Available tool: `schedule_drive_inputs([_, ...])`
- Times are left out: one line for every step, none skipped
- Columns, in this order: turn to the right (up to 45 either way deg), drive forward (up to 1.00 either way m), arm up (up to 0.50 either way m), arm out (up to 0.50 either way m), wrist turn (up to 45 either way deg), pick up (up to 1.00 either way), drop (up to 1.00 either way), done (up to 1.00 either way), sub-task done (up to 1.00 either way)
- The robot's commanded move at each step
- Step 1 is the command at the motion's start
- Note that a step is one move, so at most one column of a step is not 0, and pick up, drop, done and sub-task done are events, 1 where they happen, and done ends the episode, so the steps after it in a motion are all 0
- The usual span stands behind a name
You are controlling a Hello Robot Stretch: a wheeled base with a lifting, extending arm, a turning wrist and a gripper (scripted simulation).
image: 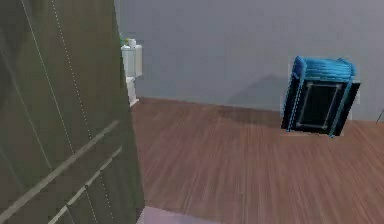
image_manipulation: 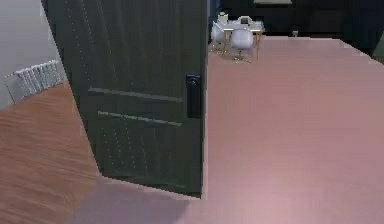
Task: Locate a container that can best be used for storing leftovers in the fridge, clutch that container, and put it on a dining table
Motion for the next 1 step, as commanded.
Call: schedule_drive_inputs([45.0, 0.0, 0.0, 0.0, 0.0, 0.0, 0.0, 0.0, 0.0])
